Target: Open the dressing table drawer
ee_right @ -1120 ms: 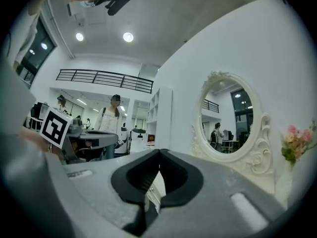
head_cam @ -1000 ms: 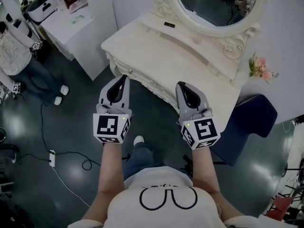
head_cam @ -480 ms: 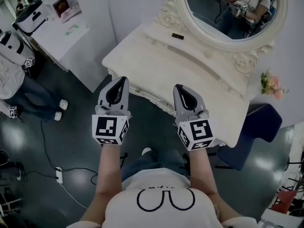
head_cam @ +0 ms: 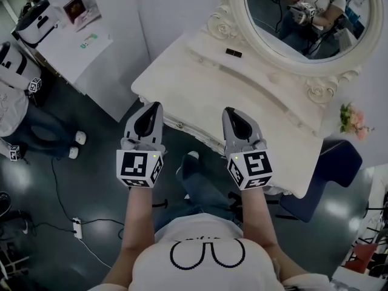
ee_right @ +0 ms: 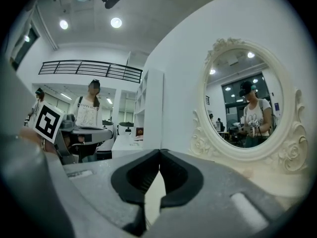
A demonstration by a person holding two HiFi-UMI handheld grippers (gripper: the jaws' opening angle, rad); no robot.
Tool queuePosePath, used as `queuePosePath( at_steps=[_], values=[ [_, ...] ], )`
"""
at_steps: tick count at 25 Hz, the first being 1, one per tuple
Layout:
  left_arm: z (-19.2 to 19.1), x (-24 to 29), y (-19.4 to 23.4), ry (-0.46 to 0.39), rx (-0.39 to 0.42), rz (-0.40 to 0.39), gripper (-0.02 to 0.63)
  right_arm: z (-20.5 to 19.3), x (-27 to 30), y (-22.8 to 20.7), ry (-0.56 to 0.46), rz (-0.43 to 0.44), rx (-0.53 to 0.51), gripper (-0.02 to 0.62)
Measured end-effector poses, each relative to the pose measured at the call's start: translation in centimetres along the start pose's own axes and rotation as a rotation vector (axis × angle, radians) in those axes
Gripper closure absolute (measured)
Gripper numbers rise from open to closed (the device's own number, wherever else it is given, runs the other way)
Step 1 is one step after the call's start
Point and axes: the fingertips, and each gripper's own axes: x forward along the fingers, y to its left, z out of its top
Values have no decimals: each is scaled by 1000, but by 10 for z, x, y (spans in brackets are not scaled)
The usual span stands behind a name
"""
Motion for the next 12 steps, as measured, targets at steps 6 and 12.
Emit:
queuePosePath(
  at_steps=[6, 12],
  values=[
    [-12, 45, 39, 32, 10, 5, 607, -6, 67, -10, 12, 14, 20, 600],
    [-27, 110, 73, 73, 8, -22, 607, -18, 135, -33, 39, 4, 38, 600]
  ],
)
